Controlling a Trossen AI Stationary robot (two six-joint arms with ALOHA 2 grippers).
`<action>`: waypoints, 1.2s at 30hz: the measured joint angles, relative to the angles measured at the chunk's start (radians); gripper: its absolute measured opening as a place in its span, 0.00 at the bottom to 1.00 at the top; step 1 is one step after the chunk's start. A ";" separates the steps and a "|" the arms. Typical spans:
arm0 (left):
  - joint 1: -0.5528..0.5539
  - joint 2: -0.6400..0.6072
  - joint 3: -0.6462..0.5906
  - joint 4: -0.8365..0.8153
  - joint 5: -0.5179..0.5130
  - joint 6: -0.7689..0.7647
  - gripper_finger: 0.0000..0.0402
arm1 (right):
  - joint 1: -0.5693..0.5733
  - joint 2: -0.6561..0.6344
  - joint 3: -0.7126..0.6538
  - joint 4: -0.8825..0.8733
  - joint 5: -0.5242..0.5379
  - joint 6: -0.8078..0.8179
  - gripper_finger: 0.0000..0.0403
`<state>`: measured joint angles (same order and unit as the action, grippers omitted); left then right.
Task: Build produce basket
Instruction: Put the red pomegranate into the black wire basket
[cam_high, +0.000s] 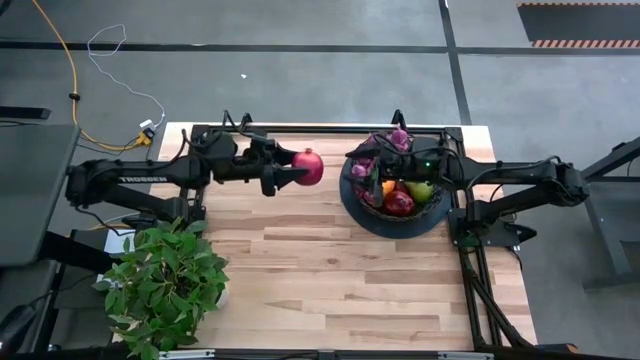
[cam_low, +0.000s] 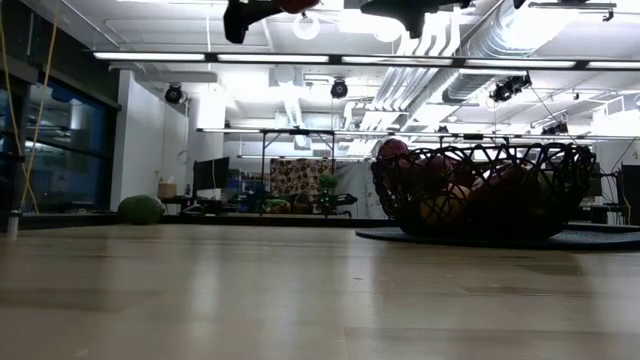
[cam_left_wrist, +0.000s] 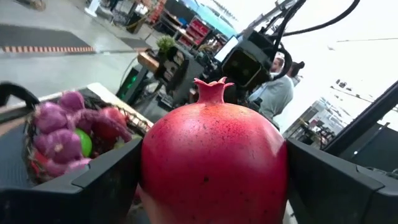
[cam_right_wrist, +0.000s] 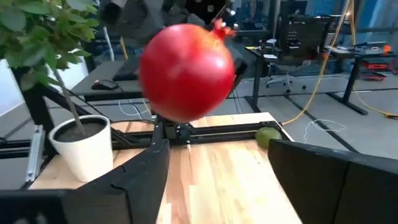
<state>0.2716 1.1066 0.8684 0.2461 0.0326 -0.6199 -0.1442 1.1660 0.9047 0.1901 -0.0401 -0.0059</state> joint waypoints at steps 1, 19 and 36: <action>-0.002 0.006 0.000 0.000 0.000 -0.007 0.90 | 0.001 0.000 0.000 -0.008 0.016 0.000 0.70; -0.004 0.115 0.022 0.118 -0.074 -0.238 0.90 | 0.014 0.000 0.000 -0.120 0.079 0.016 0.85; -0.006 0.326 0.156 0.117 -0.114 -0.493 0.90 | 0.046 0.000 0.000 0.014 0.103 -0.291 0.85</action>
<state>0.2661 1.4321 1.0240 0.3633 -0.0818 -1.1131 -0.0981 1.1664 0.9043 0.2045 0.0624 -0.2970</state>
